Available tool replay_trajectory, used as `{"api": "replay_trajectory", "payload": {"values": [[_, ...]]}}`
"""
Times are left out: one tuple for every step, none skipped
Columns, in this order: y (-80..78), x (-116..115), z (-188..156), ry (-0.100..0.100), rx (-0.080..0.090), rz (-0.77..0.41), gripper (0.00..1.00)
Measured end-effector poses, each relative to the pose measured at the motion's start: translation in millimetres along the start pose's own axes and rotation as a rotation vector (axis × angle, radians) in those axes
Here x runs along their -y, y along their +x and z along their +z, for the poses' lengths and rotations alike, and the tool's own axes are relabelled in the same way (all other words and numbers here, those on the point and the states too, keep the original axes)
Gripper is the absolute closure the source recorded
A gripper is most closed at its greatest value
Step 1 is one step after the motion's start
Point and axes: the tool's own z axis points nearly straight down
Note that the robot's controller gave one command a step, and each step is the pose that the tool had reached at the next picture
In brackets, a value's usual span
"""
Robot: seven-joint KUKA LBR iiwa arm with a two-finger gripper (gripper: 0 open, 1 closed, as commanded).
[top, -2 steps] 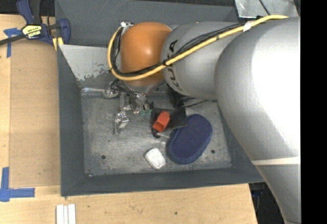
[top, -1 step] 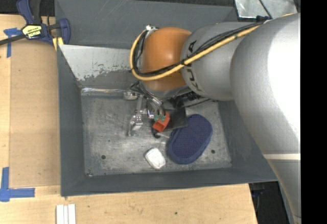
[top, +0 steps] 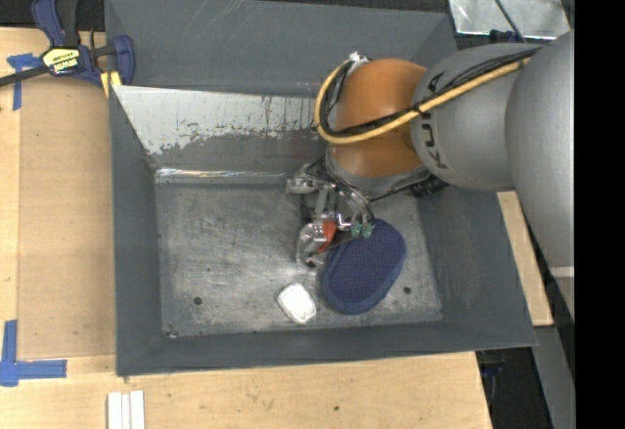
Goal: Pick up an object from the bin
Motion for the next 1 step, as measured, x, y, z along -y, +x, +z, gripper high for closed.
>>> {"api": "replay_trajectory", "payload": {"values": [[2.0, 63.6, -54.1, 0.001, 0.001, -0.094, 0.00]]}}
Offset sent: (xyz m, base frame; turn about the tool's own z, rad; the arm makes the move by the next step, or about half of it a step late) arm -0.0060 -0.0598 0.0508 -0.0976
